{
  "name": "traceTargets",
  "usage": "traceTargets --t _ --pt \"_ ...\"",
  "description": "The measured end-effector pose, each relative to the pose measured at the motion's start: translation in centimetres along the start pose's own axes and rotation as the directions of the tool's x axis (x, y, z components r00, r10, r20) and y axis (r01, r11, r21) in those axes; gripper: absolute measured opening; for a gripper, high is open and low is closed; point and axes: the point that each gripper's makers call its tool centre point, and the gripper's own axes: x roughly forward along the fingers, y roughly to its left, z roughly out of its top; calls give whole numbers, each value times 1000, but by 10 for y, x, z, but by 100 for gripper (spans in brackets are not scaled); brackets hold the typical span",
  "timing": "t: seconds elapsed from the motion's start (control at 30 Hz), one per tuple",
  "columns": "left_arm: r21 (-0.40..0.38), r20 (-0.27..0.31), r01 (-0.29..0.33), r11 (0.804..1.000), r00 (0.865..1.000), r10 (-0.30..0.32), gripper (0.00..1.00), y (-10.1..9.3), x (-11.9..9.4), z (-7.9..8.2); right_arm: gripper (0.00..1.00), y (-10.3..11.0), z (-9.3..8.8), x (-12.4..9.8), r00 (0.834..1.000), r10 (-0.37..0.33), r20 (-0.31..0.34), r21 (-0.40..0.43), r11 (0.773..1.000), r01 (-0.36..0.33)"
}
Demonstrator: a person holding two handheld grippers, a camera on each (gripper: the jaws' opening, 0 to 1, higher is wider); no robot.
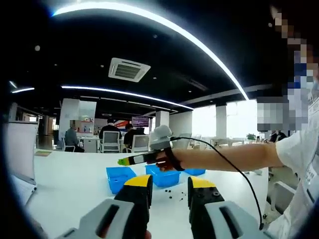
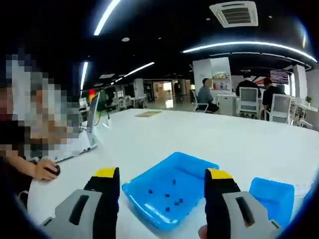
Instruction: Pick up the resistors one by one and place each resistor into its matching bin, sorting the parts by color and model until every resistor is separated into the correct bin for its type
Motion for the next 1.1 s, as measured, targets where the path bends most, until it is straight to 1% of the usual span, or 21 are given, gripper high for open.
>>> traceTargets --t 0.03,0.07,0.13,0.23,0.3,0.37,0.43,0.53,0.67,0.77,0.8,0.87,1.03,1.1 --pt "-1 1 1 1000 1000 -1 30 0 1 0 58 -1 0 -4 1000 -13 -1 -17 1000 13" --pt "-1 1 2 1000 1000 -2 30 -1 1 0 56 -3 4 -3 1000 -9 3 -9 1000 9" --pt "1 -2 5 1000 1000 -5 30 -2 2 0 59 -5 11 -5 1000 2 25 23 1000 -3" --pt "3 0 6 1000 1000 -6 30 -3 2 0 56 -8 14 -15 1000 -3 30 20 1000 2" --pt "4 -1 4 1000 1000 -4 30 -3 1 0 56 -9 15 -29 998 -21 67 30 999 19" --pt "9 -8 -2 1000 1000 2 30 -1 2 -2 56 -13 15 -42 997 -20 78 33 999 18" --pt "7 -11 -5 1000 1000 5 30 0 1 -3 56 -13 12 -59 996 -12 89 29 1000 9" --pt "7 -11 -7 1000 1000 7 30 0 1 -2 55 -13 7 -94 995 5 103 21 1000 -7" --pt "11 -10 -5 1000 1000 5 30 -2 1 -1 53 -9 2 -144 990 38 133 -20 999 -35" --pt "11 -13 -7 1000 1000 7 30 -2 1 -2 51 -11 -1 -186 985 58 164 0 998 -59" --pt "12 -15 -7 1000 1000 7 30 -2 1 -2 51 -8 -5 -200 984 60 170 -3 998 -61" --pt "13 -17 -8 1000 1000 8 30 -3 1 -3 49 -4 -13 -227 982 58 180 -16 998 -56" --pt "14 -26 -26 1000 999 26 30 4 -1 -5 49 -6 -28 -292 975 38 219 -17 999 -35" --pt "14 -27 -30 999 999 30 30 5 -1 -5 48 -9 -30 -310 969 28 244 -16 1000 -24"
